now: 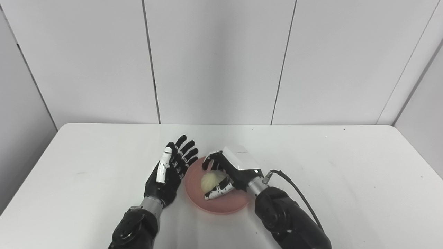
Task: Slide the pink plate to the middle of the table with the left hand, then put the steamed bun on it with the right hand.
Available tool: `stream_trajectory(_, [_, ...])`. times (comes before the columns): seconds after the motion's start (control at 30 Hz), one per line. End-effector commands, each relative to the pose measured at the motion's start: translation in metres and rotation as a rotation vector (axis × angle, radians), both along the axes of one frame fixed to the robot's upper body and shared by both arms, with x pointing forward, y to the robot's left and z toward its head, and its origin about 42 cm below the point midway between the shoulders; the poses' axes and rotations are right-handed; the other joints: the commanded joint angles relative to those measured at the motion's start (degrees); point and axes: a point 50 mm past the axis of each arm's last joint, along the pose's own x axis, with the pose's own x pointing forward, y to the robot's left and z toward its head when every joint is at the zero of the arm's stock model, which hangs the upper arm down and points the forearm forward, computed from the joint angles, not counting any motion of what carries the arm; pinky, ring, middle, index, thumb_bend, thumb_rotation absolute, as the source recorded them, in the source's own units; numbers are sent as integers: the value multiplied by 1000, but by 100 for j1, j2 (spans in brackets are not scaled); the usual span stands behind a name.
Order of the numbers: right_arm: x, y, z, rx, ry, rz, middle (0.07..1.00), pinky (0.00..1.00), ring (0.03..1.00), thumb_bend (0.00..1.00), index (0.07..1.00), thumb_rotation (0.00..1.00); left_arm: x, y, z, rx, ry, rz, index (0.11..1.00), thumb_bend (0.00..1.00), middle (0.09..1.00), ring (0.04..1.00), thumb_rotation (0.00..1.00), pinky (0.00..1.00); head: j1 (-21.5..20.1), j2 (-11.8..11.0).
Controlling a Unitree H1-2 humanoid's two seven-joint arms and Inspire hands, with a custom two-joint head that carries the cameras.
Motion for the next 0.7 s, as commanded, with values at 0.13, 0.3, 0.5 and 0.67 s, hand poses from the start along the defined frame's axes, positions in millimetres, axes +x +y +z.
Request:
stream_trajectory(0.13, [-1,7,24,-108,9,13,826,684,777,762,837,481,-36,0,-64,60,306,-16,929,433,917,900,1000,884,3,9])
stream_trajectory(0.3, [-8,8,37,-143,31,23,931,825,889,805,930,749,-36,-1,-63,52,296,-13,924,428,914,899,1000,889,5,2])
stream_trajectory(0.5, [-16,7,57,-138,21,29,945,851,895,818,953,844,-36,-1,-63,44,307,-17,931,440,916,899,1000,894,-28,-2])
stream_trajectory(0.67, [-23,5,71,-133,4,33,949,865,900,820,963,902,-36,0,-64,49,300,-19,931,440,919,898,1000,896,-65,1])
